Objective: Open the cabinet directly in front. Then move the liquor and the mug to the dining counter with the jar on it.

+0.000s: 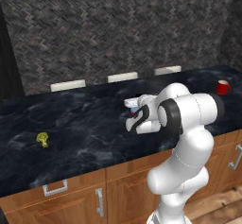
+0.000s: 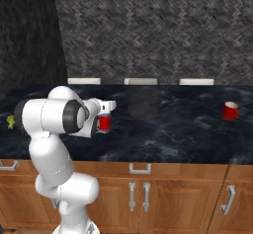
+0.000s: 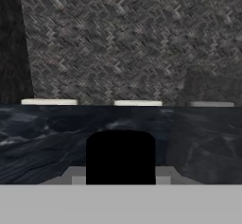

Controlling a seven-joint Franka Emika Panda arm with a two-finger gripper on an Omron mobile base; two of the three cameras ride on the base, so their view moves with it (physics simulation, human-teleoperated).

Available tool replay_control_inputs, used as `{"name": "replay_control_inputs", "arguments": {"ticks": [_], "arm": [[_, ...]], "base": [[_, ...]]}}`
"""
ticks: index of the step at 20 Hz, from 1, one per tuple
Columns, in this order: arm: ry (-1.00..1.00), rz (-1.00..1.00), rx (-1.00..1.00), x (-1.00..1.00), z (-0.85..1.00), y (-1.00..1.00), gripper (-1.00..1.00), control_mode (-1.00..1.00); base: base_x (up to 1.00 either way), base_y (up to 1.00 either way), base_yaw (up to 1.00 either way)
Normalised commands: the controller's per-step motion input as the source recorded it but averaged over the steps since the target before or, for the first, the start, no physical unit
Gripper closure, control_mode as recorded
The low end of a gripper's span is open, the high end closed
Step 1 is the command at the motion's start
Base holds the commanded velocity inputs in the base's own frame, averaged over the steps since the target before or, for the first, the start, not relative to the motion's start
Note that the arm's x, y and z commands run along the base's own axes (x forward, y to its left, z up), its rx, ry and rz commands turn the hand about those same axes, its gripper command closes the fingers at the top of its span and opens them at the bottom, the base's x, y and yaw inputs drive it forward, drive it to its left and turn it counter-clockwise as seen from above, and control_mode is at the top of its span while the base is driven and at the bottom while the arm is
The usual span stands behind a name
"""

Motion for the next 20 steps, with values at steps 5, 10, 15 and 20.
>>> {"name": "replay_control_inputs", "arguments": {"ticks": [5, 10, 15, 20], "arm": [[0.00, 0.00, 0.00, 0.00, 0.00, 0.00, -1.00, -1.00], [0.00, 0.00, 0.00, 0.00, 0.11, 0.00, -1.00, -1.00], [0.02, -0.03, 0.00, 0.00, 0.55, 0.00, -1.00, -1.00], [0.12, -0.08, 0.00, -0.03, 0.74, 0.00, -1.00, -1.00]], "base": [[0.00, 0.00, 0.00], [0.00, 0.00, 0.00], [0.00, 0.00, 0.00], [0.00, 0.00, 0.00]]}}
